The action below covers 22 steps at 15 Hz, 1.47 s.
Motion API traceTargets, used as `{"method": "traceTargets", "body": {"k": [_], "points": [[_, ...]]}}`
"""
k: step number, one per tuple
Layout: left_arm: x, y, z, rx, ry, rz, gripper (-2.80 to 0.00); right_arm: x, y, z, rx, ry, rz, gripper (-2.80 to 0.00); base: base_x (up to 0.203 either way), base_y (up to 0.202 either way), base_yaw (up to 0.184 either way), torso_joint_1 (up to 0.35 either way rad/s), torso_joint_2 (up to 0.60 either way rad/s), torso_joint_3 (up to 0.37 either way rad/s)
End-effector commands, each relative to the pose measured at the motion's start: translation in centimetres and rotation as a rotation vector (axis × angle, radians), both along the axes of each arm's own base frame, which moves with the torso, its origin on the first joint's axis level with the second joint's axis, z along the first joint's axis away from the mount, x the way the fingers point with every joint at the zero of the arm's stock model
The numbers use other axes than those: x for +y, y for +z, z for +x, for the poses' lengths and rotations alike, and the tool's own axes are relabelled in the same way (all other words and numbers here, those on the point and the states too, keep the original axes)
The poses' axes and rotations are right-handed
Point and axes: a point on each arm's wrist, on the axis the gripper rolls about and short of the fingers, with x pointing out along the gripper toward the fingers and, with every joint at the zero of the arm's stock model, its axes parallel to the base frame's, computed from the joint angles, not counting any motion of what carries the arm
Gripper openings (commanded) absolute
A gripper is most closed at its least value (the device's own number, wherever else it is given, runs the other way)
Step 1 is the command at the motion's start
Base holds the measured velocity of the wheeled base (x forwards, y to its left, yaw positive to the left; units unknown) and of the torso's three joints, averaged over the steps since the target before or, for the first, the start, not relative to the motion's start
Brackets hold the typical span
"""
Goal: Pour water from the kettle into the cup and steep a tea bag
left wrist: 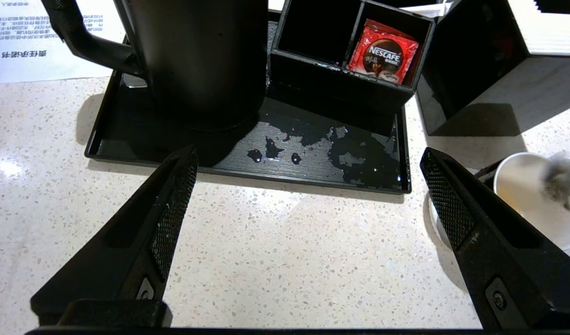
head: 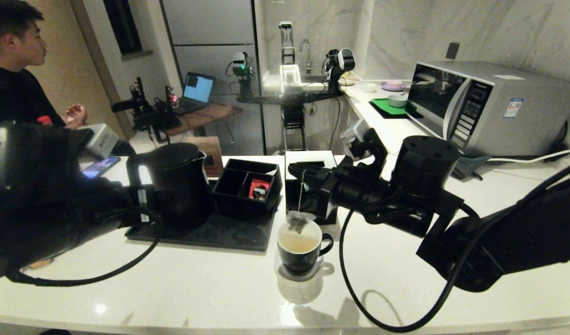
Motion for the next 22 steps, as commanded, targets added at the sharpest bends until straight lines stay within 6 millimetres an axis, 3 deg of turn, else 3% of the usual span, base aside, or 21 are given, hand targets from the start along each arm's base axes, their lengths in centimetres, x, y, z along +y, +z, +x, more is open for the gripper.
{"method": "traceTargets", "body": {"k": [1, 11, 16, 22], "points": [[0.0, -0.1, 0.0, 0.002, 0.002, -0.001, 0.0, 0.3, -1.0, 0.3, 0.014, 0.003, -0.012, -2.8, 0.0, 0.0, 0.0, 0.0, 0.0, 0.0], [0.1, -0.7, -0.5, 0.02, -0.006, 0.004, 0.0, 0.6, -5.6, 0.6, 0.072, 0.007, -0.055, -2.8, 0.0, 0.0, 0.0, 0.0, 0.0, 0.0], [0.1, -1.0, -0.6, 0.032, -0.003, 0.01, 0.0, 0.7, -8.2, -0.3, 0.115, 0.026, -0.086, -2.8, 0.0, 0.0, 0.0, 0.0, 0.0, 0.0], [0.1, -1.1, -0.6, 0.034, -0.003, 0.01, 0.0, 0.8, -8.3, -0.3, 0.116, 0.026, -0.087, -2.8, 0.0, 0.0, 0.0, 0.0, 0.0, 0.0]]}}
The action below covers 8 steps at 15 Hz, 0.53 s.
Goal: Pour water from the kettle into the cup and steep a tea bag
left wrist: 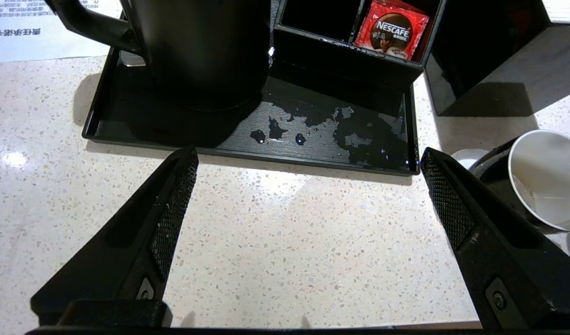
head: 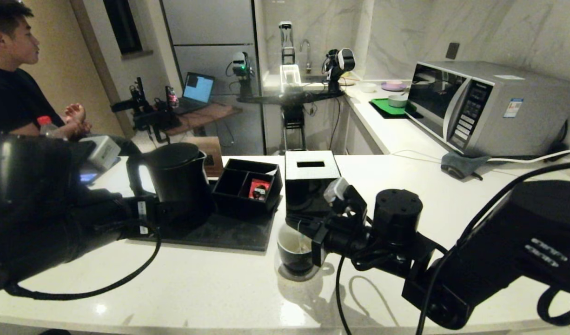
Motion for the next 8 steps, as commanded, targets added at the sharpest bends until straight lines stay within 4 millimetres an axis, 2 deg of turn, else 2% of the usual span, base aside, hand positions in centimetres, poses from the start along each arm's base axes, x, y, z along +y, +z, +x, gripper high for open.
{"method": "traceTargets", "body": {"k": [1, 8], "points": [[0.0, 0.0, 0.0, -0.002, 0.005, 0.0, 0.0, 0.1, 0.3, 0.1, -0.013, 0.003, 0.01, -2.8, 0.0, 0.0, 0.0, 0.0, 0.0, 0.0], [-0.2, 0.4, 0.2, -0.04, 0.001, -0.009, 0.0, -0.5, 5.5, 0.4, -0.132, -0.022, 0.106, -2.8, 0.0, 0.0, 0.0, 0.0, 0.0, 0.0]]}}
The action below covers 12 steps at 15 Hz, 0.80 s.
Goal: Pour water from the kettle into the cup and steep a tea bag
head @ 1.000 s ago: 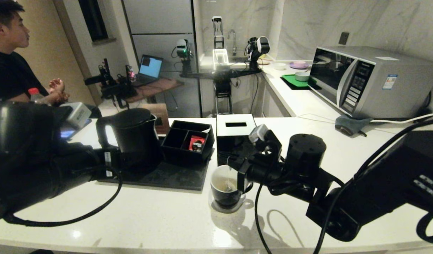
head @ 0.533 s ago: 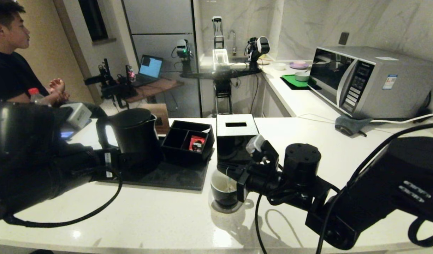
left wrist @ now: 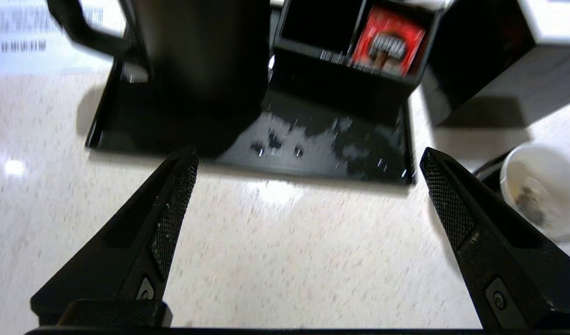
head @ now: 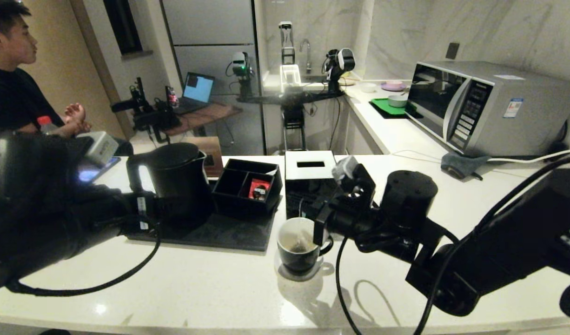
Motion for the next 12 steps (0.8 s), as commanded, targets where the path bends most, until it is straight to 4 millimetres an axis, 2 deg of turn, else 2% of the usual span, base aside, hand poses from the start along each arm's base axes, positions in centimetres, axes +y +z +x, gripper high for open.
{"method": "traceTargets", "body": {"k": [1, 4, 8, 12], "points": [[-0.2, 0.0, 0.0, -0.008, -0.005, -0.004, 0.0, -0.2, 2.5, 0.1, -0.059, -0.004, 0.045, -2.8, 0.0, 0.0, 0.0, 0.0, 0.0, 0.0], [-0.2, 0.1, 0.0, -0.011, -0.01, -0.002, 0.0, -0.2, 3.4, 0.3, -0.068, -0.006, 0.05, -2.8, 0.0, 0.0, 0.0, 0.0, 0.0, 0.0], [-0.2, -0.1, -0.1, -0.004, -0.008, -0.004, 0.0, -0.2, 1.6, 0.2, -0.032, -0.006, 0.018, -2.8, 0.0, 0.0, 0.0, 0.0, 0.0, 0.0], [0.1, -1.5, -0.5, 0.033, -0.008, 0.004, 0.0, -0.2, -0.2, 0.1, -0.01, -0.004, 0.0, -2.8, 0.0, 0.0, 0.0, 0.0, 0.0, 0.0]]}}
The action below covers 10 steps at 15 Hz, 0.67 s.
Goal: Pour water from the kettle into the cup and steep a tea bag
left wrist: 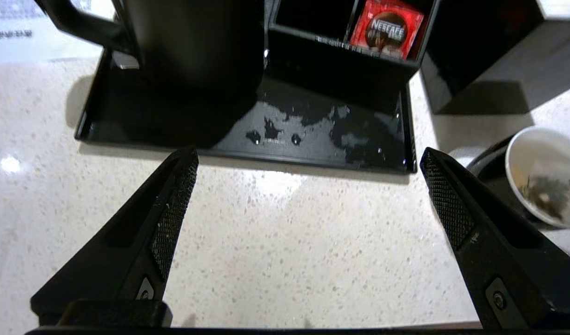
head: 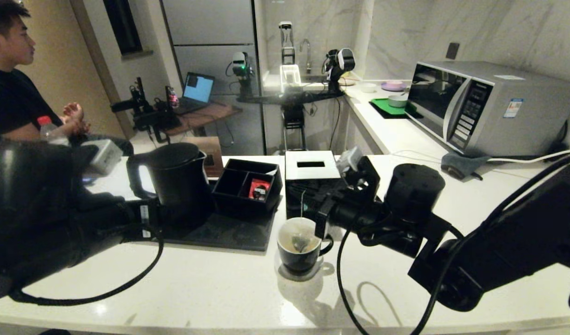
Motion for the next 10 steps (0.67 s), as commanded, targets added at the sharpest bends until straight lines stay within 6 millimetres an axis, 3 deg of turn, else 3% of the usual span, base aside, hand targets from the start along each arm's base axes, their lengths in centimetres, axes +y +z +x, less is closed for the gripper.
{"method": "traceTargets", "body": {"k": [1, 5, 10], "points": [[0.3, -0.7, -0.4, 0.004, 0.006, -0.002, 0.0, 0.1, -1.2, 0.1, 0.02, 0.003, -0.017, -2.8, 0.0, 0.0, 0.0, 0.0, 0.0, 0.0], [1.0, -2.3, -1.9, 0.006, 0.021, 0.001, 0.0, 0.2, -1.5, 0.1, 0.018, 0.006, -0.015, -2.8, 0.0, 0.0, 0.0, 0.0, 0.0, 0.0], [1.6, -2.4, -3.5, -0.031, 0.017, -0.011, 0.0, 0.1, -1.5, 0.0, 0.018, 0.006, -0.015, -2.8, 0.0, 0.0, 0.0, 0.0, 0.0, 0.0]]}}
